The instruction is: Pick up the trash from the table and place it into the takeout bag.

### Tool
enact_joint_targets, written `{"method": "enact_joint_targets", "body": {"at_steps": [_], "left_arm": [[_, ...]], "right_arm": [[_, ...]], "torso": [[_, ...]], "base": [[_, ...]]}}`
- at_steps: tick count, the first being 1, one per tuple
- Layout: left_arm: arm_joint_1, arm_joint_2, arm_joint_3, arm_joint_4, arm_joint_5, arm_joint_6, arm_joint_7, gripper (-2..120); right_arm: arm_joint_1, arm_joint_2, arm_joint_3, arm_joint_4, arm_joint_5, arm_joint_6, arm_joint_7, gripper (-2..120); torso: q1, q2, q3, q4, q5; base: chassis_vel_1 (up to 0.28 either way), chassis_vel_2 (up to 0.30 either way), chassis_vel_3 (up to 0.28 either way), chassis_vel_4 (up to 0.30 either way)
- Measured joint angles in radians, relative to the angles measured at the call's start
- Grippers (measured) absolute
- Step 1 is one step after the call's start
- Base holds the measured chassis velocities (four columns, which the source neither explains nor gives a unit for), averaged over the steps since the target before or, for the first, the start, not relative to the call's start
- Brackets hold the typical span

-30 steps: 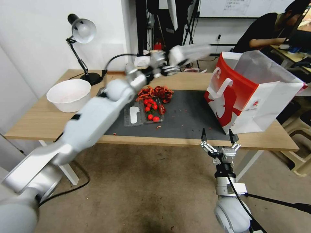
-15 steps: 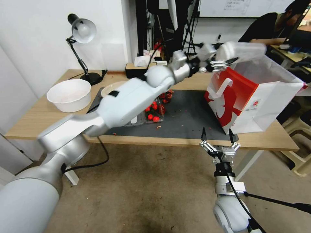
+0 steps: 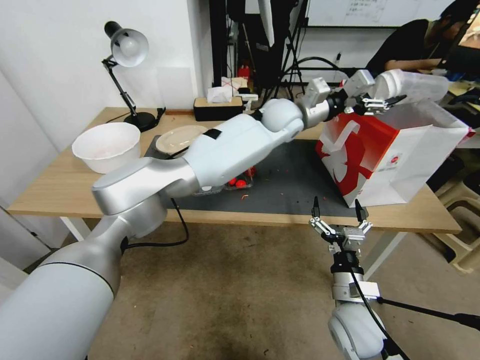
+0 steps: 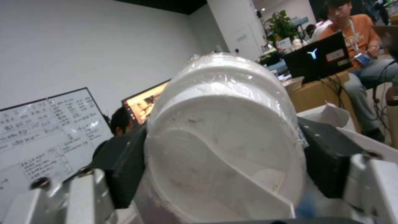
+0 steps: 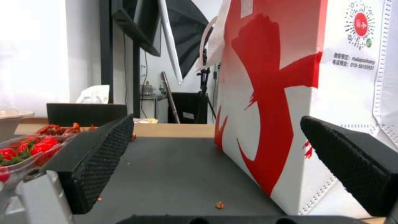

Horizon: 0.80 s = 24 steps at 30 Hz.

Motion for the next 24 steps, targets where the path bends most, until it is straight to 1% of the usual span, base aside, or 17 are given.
{"method": "enact_joint_targets", "body": {"at_steps": [1,3,4,5,6,7,13,16,17,18,20,21,22,23,24], "left_arm": [[0.000,0.000,0.000,0.000,0.000,0.000,0.000,77],[0.004,0.000,-0.002,0.004,0.003,-0.001,-0.006,87],[0.005,0.002,-0.003,0.004,0.004,-0.001,-0.007,91],[0.005,0.002,-0.003,0.004,0.004,-0.001,-0.007,91],[0.007,0.005,-0.004,0.004,0.005,-0.001,-0.008,97],[0.009,0.007,-0.006,0.004,0.006,-0.001,-0.008,99],[0.017,0.019,-0.019,-0.011,0.008,-0.001,-0.019,100],[0.018,0.046,-0.056,-0.037,0.008,0.000,-0.032,100],[0.018,0.046,-0.056,-0.037,0.008,0.000,-0.032,100],[0.022,0.069,-0.083,-0.052,0.007,0.004,-0.036,100],[0.033,0.109,-0.113,-0.076,0.004,0.010,-0.041,100],[0.047,0.147,-0.137,-0.096,0.002,0.016,-0.046,100],[0.047,0.147,-0.137,-0.096,0.002,0.016,-0.046,100],[0.066,0.178,-0.158,-0.116,0.001,0.021,-0.049,100],[0.085,0.209,-0.175,-0.136,0.000,0.025,-0.054,100]], "right_arm": [[0.000,0.000,0.000,0.000,0.000,0.000,0.000,100],[-0.001,0.000,0.001,0.000,0.000,0.001,0.000,100],[-0.001,0.000,0.001,0.000,0.000,0.001,0.000,100],[-0.001,0.000,0.001,0.000,0.000,0.001,0.000,100],[0.000,0.002,0.002,0.000,0.000,0.001,0.001,100],[0.001,0.003,0.001,0.000,0.000,0.001,0.001,100],[0.004,0.008,-0.002,-0.001,-0.001,0.001,0.000,100],[0.004,0.009,-0.002,-0.001,-0.001,0.000,0.000,100],[0.004,0.009,-0.002,-0.001,-0.001,0.000,0.000,100],[0.003,0.008,-0.002,-0.001,-0.002,0.000,0.001,100],[0.003,0.008,-0.002,-0.001,-0.002,0.000,0.001,100],[0.002,0.008,-0.002,-0.001,-0.002,0.000,0.000,100],[0.002,0.008,-0.002,-0.001,-0.002,0.000,0.000,100],[0.002,0.008,-0.002,0.001,-0.002,0.000,0.000,100],[0.003,0.008,-0.002,0.003,-0.003,0.000,0.000,100]], "torso": [[0.000,0.000,0.000,0.0000,0.0000],[0.000,0.000,0.000,0.0003,-0.0002],[0.000,0.000,0.000,0.0002,-0.0002],[0.000,0.000,0.000,0.0002,-0.0002],[0.000,0.000,0.000,0.0003,-0.0002],[0.000,0.000,0.000,0.0003,-0.0002],[0.000,0.000,0.000,0.0001,-0.0002],[0.000,0.000,0.000,-0.0004,-0.0002],[0.000,0.000,0.000,-0.0004,-0.0002],[0.000,0.000,0.000,0.0000,-0.0002],[0.000,0.000,0.000,0.0001,-0.0003],[0.000,0.000,0.000,0.0004,-0.0005],[0.000,0.000,0.000,0.0004,-0.0005],[0.000,0.000,0.000,0.0006,-0.0006],[0.000,0.000,0.000,0.0003,-0.0006]], "base": [[0.000,0.000,0.000,0.000],[0.000,0.000,0.000,0.000],[0.000,0.000,0.000,0.000],[0.000,0.000,0.000,0.000],[0.000,0.000,0.000,0.000],[0.000,0.000,0.000,0.000],[0.000,0.000,0.000,0.000],[0.000,0.000,0.000,0.000],[0.000,0.000,0.000,0.000],[0.000,0.000,0.000,0.000],[0.000,0.000,0.000,0.000],[0.000,0.000,0.000,0.000],[0.000,0.000,0.000,0.000],[0.000,0.000,0.000,0.000],[0.000,0.000,0.000,0.000]]}}
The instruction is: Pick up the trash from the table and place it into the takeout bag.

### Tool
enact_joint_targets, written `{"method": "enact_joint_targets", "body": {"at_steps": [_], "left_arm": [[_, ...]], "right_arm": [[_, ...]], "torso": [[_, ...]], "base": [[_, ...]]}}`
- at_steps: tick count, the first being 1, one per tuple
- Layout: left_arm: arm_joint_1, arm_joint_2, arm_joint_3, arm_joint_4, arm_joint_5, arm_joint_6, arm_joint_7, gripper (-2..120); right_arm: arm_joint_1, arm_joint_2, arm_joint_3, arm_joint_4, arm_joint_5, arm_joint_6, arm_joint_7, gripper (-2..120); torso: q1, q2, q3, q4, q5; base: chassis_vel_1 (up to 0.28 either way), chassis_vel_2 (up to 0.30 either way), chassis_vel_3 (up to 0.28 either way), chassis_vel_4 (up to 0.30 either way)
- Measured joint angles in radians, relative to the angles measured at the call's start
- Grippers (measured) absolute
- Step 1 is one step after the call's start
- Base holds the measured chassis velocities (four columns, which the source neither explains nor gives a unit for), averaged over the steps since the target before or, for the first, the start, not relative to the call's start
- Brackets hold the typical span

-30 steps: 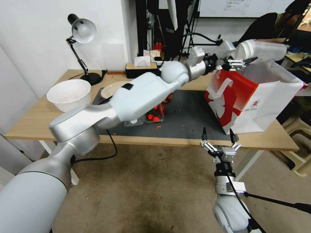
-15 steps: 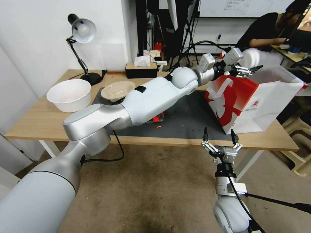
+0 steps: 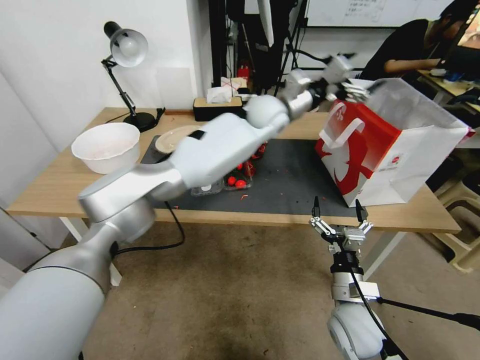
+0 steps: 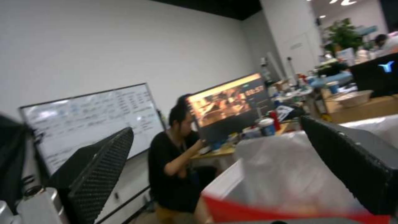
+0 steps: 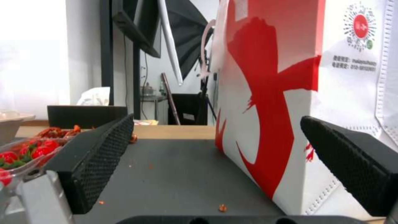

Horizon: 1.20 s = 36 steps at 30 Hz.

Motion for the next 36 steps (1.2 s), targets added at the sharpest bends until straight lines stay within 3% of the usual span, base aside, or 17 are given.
{"method": "enact_joint_targets", "body": {"at_steps": [4,8,10,12,13,15,16,20,24,31,36], "left_arm": [[0.049,0.067,-0.031,-0.040,-0.002,0.006,-0.011,100],[0.191,0.198,-0.123,-0.164,0.006,0.022,-0.048,100],[0.209,0.213,-0.135,-0.180,0.007,0.027,-0.058,100],[0.299,0.275,-0.214,-0.261,0.015,0.046,-0.101,100],[0.299,0.275,-0.214,-0.261,0.015,0.046,-0.101,100],[0.425,0.342,-0.322,-0.368,0.035,0.073,-0.158,100],[0.425,0.342,-0.322,-0.368,0.035,0.073,-0.158,100],[0.596,0.405,-0.441,-0.487,0.075,0.120,-0.223,100],[0.716,0.422,-0.524,-0.572,0.104,0.173,-0.278,100],[0.919,0.431,-0.672,-0.688,0.158,0.191,-0.333,100],[1.099,0.389,-0.806,-0.774,0.236,0.199,-0.381,100]], "right_arm": [[0.000,0.000,-0.001,0.003,-0.001,-0.003,0.000,100],[0.002,0.003,-0.010,0.004,-0.008,-0.006,-0.001,100],[0.002,0.004,-0.010,0.004,-0.008,-0.006,-0.001,100],[0.003,0.005,-0.015,0.004,-0.010,-0.008,-0.001,100],[0.003,0.005,-0.015,0.004,-0.010,-0.008,-0.001,100],[0.006,0.009,-0.021,0.006,-0.014,-0.010,-0.001,100],[0.006,0.009,-0.021,0.006,-0.014,-0.010,-0.001,100],[0.004,0.008,-0.024,0.010,-0.017,-0.011,-0.002,100],[0.000,0.007,-0.025,0.014,-0.018,-0.010,-0.002,100],[-0.003,0.005,-0.024,0.013,-0.018,-0.003,0.000,100],[-0.005,0.010,-0.024,0.010,-0.018,0.004,0.003,100]], "torso": [[0.000,0.000,0.000,-0.0001,0.0001],[0.000,0.000,0.000,-0.0003,-0.0002],[0.000,0.000,0.000,-0.0005,0.0000],[0.000,0.000,0.000,-0.0002,0.0001],[0.000,0.000,0.000,-0.0002,0.0001],[0.000,0.000,0.000,0.0004,0.0001],[0.000,0.000,0.000,0.0004,0.0001],[0.000,0.000,0.000,-0.0003,0.0003],[0.000,0.000,0.000,-0.0001,0.0001],[0.000,0.000,0.000,0.0000,0.0005],[0.000,0.000,0.000,-0.0001,0.0005]], "base": [[0.000,0.000,0.000,0.000],[0.000,0.000,0.000,0.000],[0.000,0.000,0.000,0.000],[0.000,0.000,0.000,0.000],[0.000,0.000,0.000,0.000],[0.000,0.000,0.000,0.000],[0.000,0.000,0.000,0.000],[0.000,0.000,0.000,0.000],[0.000,0.000,0.000,0.000],[0.000,0.000,0.000,0.000],[0.000,0.000,0.000,0.000]]}}
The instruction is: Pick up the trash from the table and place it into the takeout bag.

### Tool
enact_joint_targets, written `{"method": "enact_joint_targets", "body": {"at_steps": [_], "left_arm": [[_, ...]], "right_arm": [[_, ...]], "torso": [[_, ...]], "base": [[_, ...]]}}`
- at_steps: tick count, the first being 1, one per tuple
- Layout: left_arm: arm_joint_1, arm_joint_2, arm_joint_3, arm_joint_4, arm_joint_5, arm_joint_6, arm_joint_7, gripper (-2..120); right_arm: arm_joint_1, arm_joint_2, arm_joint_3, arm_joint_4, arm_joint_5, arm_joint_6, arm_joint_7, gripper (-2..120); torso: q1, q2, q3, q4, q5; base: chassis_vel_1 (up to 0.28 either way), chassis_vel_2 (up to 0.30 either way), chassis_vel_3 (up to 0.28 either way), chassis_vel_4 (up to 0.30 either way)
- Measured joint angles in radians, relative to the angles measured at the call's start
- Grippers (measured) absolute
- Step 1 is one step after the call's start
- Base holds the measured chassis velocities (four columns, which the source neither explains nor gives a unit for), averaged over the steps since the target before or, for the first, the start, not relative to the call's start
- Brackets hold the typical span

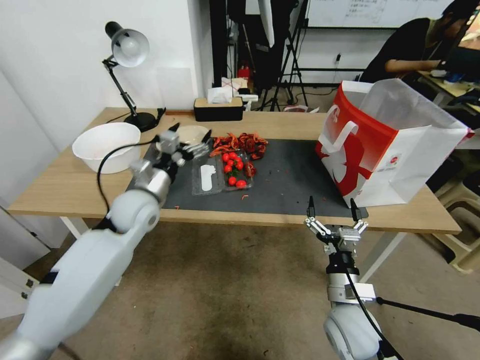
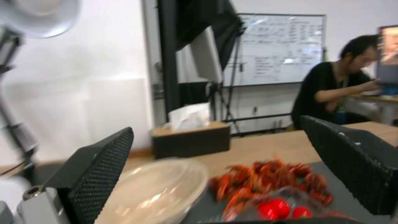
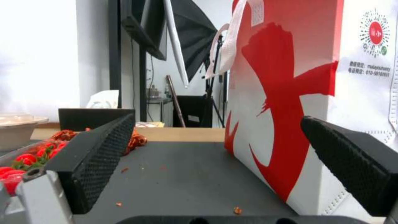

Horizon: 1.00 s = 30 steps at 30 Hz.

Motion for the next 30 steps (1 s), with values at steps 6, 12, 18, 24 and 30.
{"method": "enact_joint_targets", "body": {"at_steps": [6,12,18,24,30], "left_arm": [[0.148,-0.064,-0.085,-0.041,0.096,-0.031,-0.029,100],[0.306,-0.130,-0.147,-0.078,0.187,-0.096,-0.051,100],[0.422,-0.170,-0.175,-0.089,0.257,-0.183,-0.076,100],[0.478,-0.188,-0.178,-0.062,0.307,-0.254,-0.093,100],[0.500,-0.191,-0.178,-0.056,0.323,-0.276,-0.093,100]], "right_arm": [[-0.004,0.001,0.000,-0.001,-0.003,0.002,0.005,100],[-0.008,0.003,0.001,-0.001,-0.003,0.003,0.011,100],[-0.014,0.007,0.004,-0.001,-0.007,0.003,0.019,100],[-0.018,0.012,0.006,-0.001,-0.013,0.004,0.023,100],[-0.019,0.015,0.003,-0.004,-0.017,0.004,0.025,100]], "torso": [[0.000,0.000,0.000,-0.0001,-0.0002],[0.000,0.000,0.000,0.0001,-0.0001],[0.000,0.000,0.000,0.0000,0.0001],[0.000,0.000,0.000,0.0000,0.0000],[0.000,0.000,0.000,-0.0001,0.0000]], "base": [[0.000,0.000,0.000,0.000],[0.000,0.000,0.000,0.000],[0.000,0.000,0.000,0.000],[0.000,0.000,0.000,0.000],[0.000,0.000,0.000,0.000]]}}
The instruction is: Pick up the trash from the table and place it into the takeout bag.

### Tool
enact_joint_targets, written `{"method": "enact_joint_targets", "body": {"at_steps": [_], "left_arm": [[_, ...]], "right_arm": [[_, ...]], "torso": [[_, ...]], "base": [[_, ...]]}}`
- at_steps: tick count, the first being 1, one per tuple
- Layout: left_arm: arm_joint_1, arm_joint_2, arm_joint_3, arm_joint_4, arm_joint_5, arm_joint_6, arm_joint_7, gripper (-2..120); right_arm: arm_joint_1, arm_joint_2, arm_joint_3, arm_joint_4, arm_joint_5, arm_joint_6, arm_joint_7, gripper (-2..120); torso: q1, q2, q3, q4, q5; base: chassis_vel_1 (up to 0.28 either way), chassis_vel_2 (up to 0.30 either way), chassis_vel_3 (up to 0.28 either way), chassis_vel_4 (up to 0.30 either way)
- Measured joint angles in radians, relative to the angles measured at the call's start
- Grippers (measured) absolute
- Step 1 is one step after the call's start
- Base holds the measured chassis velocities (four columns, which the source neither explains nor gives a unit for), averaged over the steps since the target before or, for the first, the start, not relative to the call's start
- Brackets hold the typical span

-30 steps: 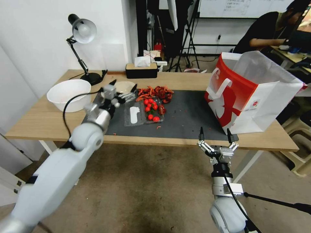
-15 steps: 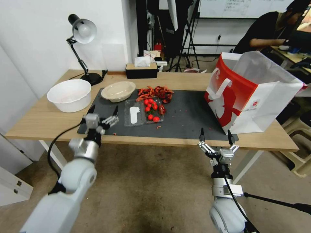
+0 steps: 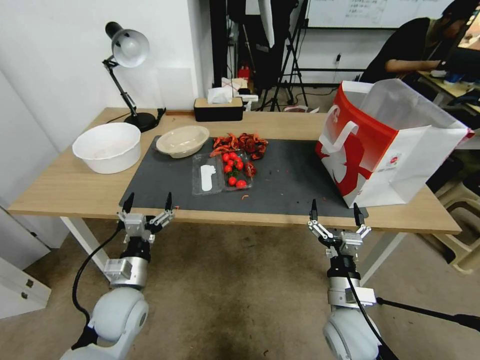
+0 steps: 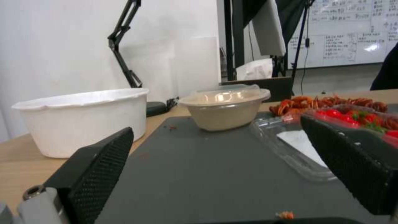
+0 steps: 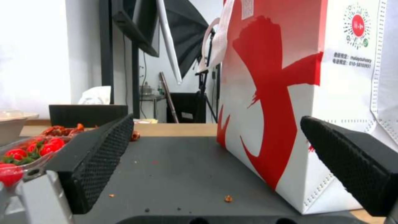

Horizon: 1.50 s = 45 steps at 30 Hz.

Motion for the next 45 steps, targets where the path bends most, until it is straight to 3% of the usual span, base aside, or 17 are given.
{"method": "enact_joint_targets", "body": {"at_steps": [13,16,22,26,29,39,45], "left_arm": [[-0.092,0.038,0.042,0.034,0.023,0.025,0.037,100],[-0.169,0.097,0.061,0.079,0.046,0.056,0.080,100],[-0.232,0.149,0.073,0.130,0.060,0.067,0.119,100],[-0.335,0.214,0.103,0.221,0.076,0.068,0.165,100],[-0.532,0.300,0.173,0.401,0.108,0.040,0.259,100],[-0.735,0.318,0.316,0.610,0.161,-0.009,0.338,100],[-0.820,0.300,0.375,0.703,0.224,-0.050,0.349,100]], "right_arm": [[-0.003,0.001,0.001,-0.004,-0.002,0.004,0.004,100],[0.000,0.000,-0.002,-0.005,-0.004,0.004,0.004,100],[0.007,-0.001,-0.008,-0.007,-0.005,0.001,0.003,100],[0.010,0.000,-0.008,-0.010,-0.006,-0.001,0.002,100],[0.015,0.009,-0.010,-0.018,-0.011,-0.003,0.002,100],[0.026,0.018,-0.011,-0.027,-0.017,-0.011,0.001,100],[0.028,0.020,-0.009,-0.031,-0.018,-0.012,0.001,100]], "torso": [[0.000,0.000,0.000,0.0000,-0.0001],[0.000,0.000,0.000,-0.0002,-0.0004],[0.000,0.000,0.000,0.0006,-0.0002],[0.000,0.000,0.000,-0.0004,0.0001],[0.000,0.000,0.000,-0.0001,0.0000],[0.000,0.000,0.000,0.0000,0.0002],[0.000,0.000,0.000,-0.0002,0.0002]], "base": [[0.000,0.000,0.000,0.000],[0.000,0.000,0.000,0.000],[0.000,0.000,0.000,0.000],[0.000,0.000,0.000,0.000],[0.000,0.000,0.000,0.000],[0.000,0.000,0.000,0.000],[0.000,0.000,0.000,0.000]]}}
